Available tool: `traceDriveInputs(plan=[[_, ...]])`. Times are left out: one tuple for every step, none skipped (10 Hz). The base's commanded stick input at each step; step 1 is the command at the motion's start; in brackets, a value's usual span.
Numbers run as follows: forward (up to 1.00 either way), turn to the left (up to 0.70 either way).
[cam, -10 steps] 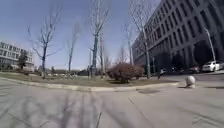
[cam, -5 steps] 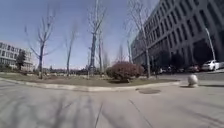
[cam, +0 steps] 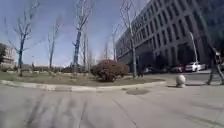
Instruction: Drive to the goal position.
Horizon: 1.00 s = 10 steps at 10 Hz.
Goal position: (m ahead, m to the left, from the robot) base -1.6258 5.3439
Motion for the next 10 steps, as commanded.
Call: traceDriveInputs(plan=[[0.70, -0.35], [0.70, -0.35], [0.70, -0.35], [0.70, -0.35], [0.70, -0.33], [0.70, -0.10], [0.70, 0.00], [0.70, 0.00], [0.70, 0.00], [0.70, 0.00]])
